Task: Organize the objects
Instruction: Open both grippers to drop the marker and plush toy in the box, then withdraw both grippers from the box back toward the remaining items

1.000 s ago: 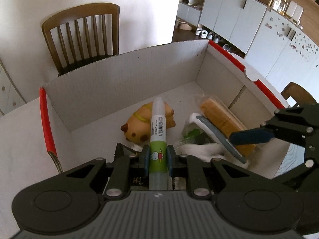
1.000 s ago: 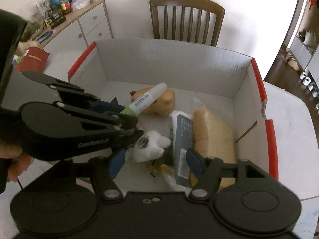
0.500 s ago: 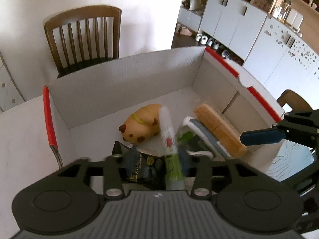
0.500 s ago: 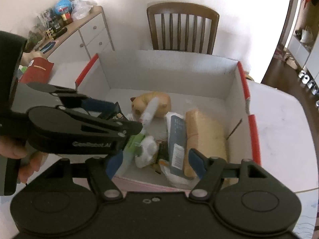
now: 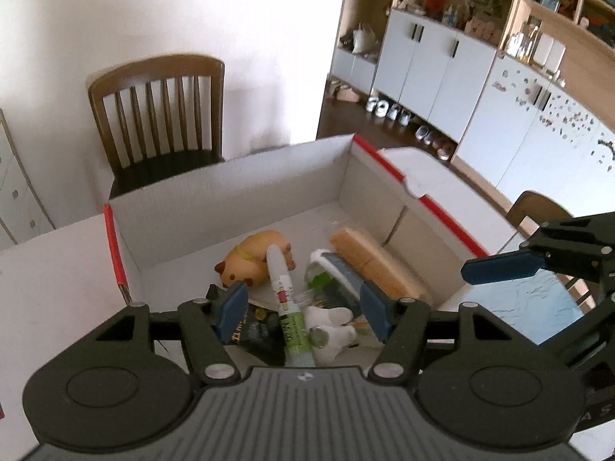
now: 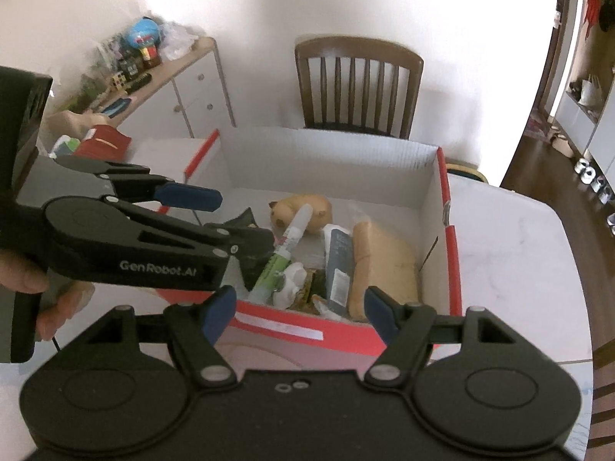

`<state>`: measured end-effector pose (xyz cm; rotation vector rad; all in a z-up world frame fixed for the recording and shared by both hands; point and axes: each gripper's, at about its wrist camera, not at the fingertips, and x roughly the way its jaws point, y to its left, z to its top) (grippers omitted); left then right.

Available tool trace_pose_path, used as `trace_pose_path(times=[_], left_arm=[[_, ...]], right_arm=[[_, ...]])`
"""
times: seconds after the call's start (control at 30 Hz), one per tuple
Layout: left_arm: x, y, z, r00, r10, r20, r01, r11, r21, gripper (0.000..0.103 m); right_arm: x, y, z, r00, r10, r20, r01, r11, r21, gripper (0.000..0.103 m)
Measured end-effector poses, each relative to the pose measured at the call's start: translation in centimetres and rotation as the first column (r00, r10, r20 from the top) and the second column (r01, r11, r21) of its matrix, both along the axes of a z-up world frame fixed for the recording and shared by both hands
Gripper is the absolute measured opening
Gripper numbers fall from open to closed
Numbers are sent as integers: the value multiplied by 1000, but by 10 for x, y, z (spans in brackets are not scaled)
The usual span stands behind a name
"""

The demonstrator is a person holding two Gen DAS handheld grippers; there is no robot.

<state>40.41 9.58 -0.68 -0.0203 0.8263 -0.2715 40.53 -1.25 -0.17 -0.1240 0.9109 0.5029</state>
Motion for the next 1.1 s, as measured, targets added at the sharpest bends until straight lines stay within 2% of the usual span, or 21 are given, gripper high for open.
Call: trace_pose_path(times=[0.4,0.63,0.73,0.93,1.03,1.1], left_arm=[[-50,-1,33,997,23,73,-22,999,-26,63],[-85,-5,37,996,33,80,-29,999,-45,64],[-100,-9,39,995,32,90,-28,998,-49,68],[-130,-18,39,995,23,97,-19,999,-46,68],[-144,-21,37,995,30,93,-24,998,-57,73],[-154,-23,34,995,33,92,-28,998,-58,73]], right_arm=[[-44,-20,27,997,7,78,-10,999,32,77],[-70,-35,37,994,-4,106,-3,998,65,83],[-82,-41,39,994,-8,109,-1,997,81,86],[-105,-55,38,994,-9,112,-4,993,114,94],[-118,-63,36,992,-19,125,3,992,130,101],[-126,-67,34,991,-21,133,3,991,134,101]])
